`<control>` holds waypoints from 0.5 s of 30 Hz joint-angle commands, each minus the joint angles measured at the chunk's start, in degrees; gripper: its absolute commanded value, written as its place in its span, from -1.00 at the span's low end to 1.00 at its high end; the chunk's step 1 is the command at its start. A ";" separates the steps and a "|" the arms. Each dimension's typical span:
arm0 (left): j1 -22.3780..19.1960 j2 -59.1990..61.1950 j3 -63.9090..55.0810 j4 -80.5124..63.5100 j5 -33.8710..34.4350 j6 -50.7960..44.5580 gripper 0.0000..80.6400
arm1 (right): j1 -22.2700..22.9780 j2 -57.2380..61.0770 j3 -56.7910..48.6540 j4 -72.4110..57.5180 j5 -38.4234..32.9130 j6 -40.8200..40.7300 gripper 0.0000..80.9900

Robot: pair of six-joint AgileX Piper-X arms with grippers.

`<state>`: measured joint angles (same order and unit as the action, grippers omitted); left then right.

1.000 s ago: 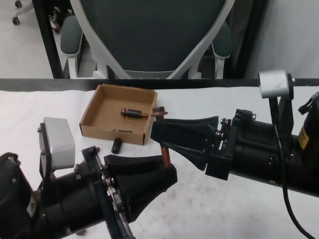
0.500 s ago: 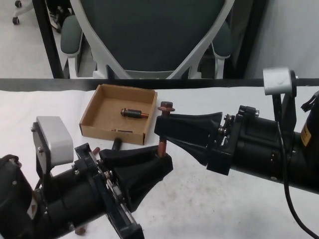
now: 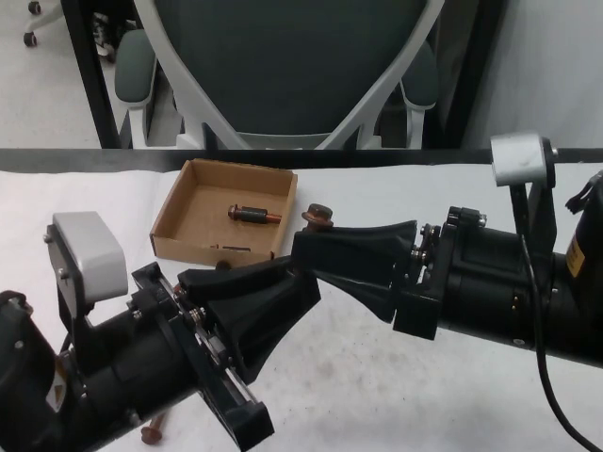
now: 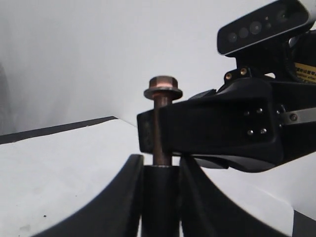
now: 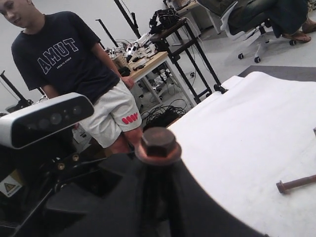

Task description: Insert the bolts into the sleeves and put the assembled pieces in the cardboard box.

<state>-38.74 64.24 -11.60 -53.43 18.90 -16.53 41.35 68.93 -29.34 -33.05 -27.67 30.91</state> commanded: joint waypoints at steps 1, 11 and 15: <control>0.36 0.01 -2.19 0.72 -3.42 -0.23 -0.98 | 0.48 -0.97 -0.48 -1.04 -6.17 1.02 -0.99; 5.92 0.29 -3.00 1.47 -4.31 -3.98 -0.98 | 0.35 -0.97 -0.48 -1.04 -11.92 5.65 -0.76; 10.24 0.29 -3.00 1.47 -4.19 -5.86 -0.98 | 0.35 -0.97 -0.48 -1.04 -15.53 8.26 -0.23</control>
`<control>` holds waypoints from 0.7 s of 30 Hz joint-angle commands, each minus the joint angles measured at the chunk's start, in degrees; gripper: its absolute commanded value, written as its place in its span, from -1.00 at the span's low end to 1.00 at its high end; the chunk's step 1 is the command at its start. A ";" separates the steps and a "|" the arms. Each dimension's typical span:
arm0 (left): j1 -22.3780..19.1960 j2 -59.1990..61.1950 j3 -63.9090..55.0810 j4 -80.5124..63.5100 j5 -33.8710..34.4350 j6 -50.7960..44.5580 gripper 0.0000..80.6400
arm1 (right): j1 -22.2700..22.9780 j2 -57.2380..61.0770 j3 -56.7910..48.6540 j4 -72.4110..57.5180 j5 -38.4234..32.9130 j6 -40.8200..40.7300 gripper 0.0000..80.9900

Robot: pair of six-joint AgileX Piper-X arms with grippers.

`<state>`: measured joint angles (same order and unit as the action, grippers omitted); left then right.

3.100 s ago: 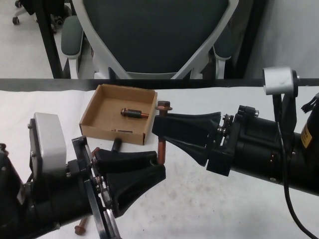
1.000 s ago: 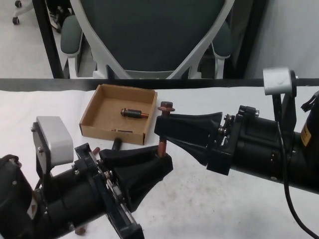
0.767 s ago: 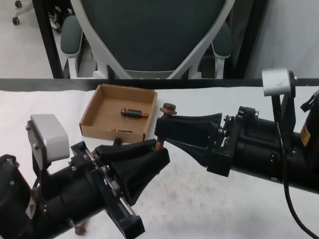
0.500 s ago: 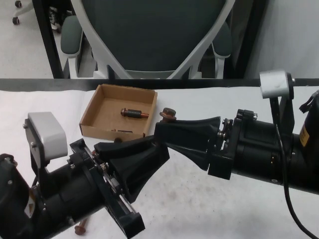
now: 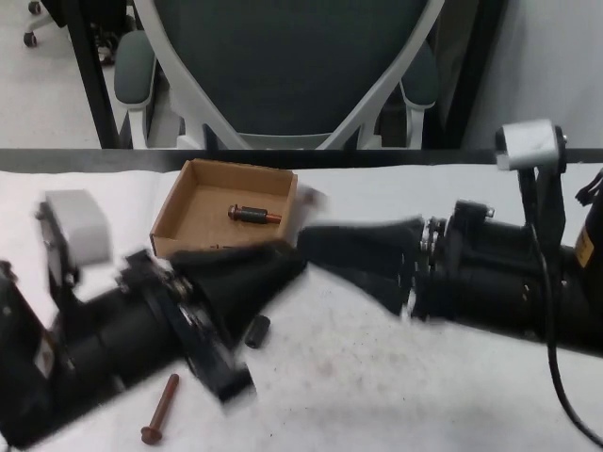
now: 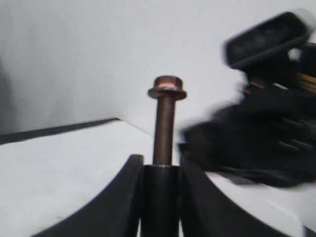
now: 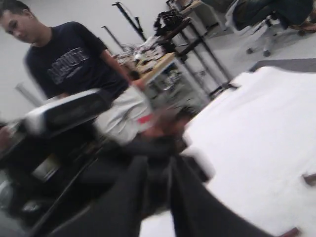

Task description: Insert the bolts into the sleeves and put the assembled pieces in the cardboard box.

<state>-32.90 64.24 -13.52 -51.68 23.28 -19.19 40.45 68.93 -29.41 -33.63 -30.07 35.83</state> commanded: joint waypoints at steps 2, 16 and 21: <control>5.93 0.29 -1.07 -0.27 -7.57 -3.60 -0.98 | 1.26 -0.97 -0.41 -0.45 -13.12 5.94 0.08; 7.03 0.29 -5.99 10.57 -5.62 -2.59 -0.98 | 1.26 -2.76 -0.41 -1.72 -21.95 9.20 -0.81; 7.03 0.46 -13.92 29.41 -8.56 4.71 -0.98 | 1.26 -2.76 -0.41 0.57 -28.10 9.31 -0.99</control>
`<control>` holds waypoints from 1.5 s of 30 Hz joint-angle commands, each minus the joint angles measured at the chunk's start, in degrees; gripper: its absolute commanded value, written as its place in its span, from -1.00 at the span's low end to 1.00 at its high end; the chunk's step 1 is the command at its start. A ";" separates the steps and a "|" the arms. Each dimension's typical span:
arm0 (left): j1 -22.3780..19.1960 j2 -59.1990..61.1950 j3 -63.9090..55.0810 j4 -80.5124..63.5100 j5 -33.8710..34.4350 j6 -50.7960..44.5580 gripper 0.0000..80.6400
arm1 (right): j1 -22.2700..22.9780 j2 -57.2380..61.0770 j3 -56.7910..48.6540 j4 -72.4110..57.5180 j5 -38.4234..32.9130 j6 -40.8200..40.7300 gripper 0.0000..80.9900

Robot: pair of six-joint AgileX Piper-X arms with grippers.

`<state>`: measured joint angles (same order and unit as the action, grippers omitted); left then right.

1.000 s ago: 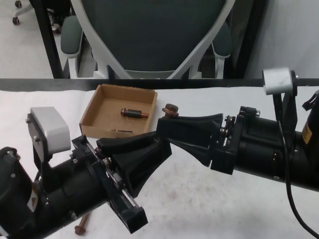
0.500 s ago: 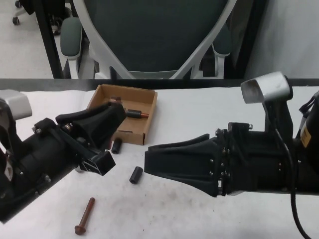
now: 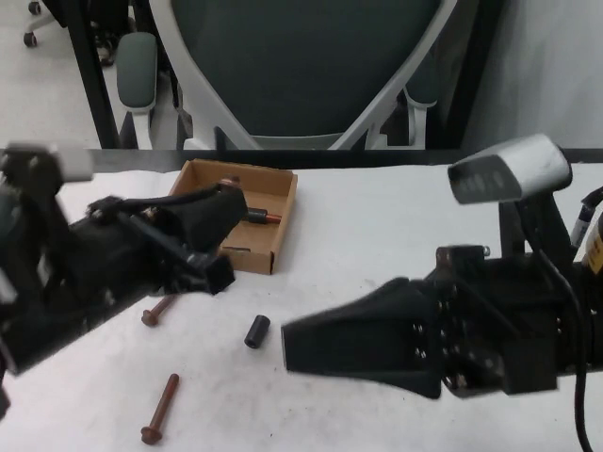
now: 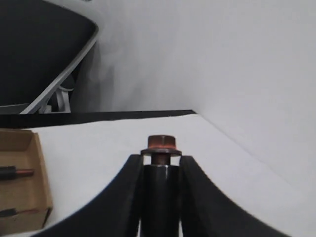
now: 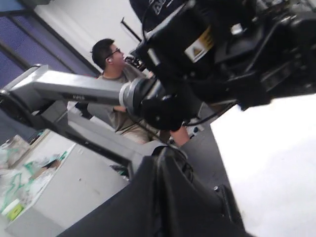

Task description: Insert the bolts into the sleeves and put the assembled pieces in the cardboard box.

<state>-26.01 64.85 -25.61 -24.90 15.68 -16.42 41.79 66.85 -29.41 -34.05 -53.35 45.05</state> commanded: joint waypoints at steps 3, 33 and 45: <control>0.14 0.40 -6.05 11.89 -4.54 3.87 -0.98 | -0.09 -0.68 -0.41 4.12 -2.01 -0.46 -0.99; 7.60 26.62 -34.56 39.25 -12.55 7.51 -0.98 | -0.09 7.06 -21.96 67.17 41.78 -25.99 -0.99; 8.86 38.41 -46.62 44.43 -12.57 9.19 -0.98 | -0.66 14.26 -25.49 51.02 22.40 -30.90 -0.99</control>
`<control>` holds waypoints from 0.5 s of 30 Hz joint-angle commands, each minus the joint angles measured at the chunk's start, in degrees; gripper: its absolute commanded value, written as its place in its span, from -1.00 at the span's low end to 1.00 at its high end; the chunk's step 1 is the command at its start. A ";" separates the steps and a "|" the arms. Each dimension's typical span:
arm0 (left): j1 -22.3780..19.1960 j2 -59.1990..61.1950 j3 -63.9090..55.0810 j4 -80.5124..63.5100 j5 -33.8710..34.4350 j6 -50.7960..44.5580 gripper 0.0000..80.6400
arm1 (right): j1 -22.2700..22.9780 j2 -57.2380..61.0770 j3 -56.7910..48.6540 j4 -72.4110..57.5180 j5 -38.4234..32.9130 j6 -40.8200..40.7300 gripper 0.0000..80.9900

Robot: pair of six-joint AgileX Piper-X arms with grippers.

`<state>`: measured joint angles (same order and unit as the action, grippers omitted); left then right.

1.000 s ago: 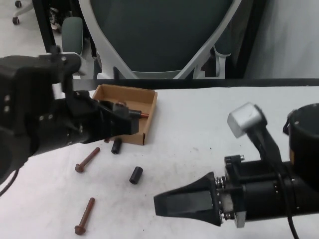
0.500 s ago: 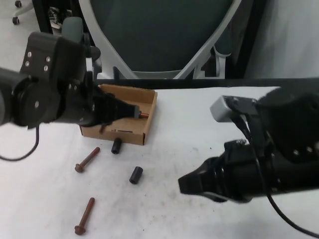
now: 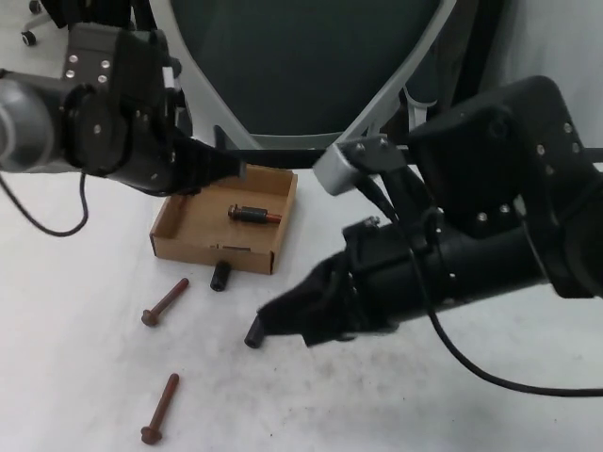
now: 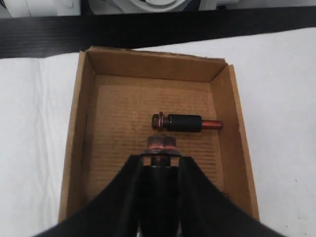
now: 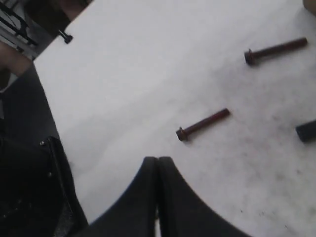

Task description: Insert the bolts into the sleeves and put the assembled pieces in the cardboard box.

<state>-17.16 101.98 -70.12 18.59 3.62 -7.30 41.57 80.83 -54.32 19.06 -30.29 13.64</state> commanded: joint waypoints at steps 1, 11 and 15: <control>0.01 2.26 -3.04 1.49 -0.51 0.08 -0.98 | -0.70 1.04 -0.58 -1.50 0.70 4.79 -0.99; 0.18 10.31 -8.36 2.16 -0.82 0.46 -0.98 | -2.88 6.98 -3.13 9.16 6.78 10.17 -0.99; 0.83 13.40 -10.29 2.16 -0.99 0.46 -0.98 | -2.88 10.52 -8.50 15.49 10.52 7.67 -0.99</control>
<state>-16.58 115.56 -79.25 21.01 3.55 -7.28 38.93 90.68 -61.47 33.00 -21.03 22.24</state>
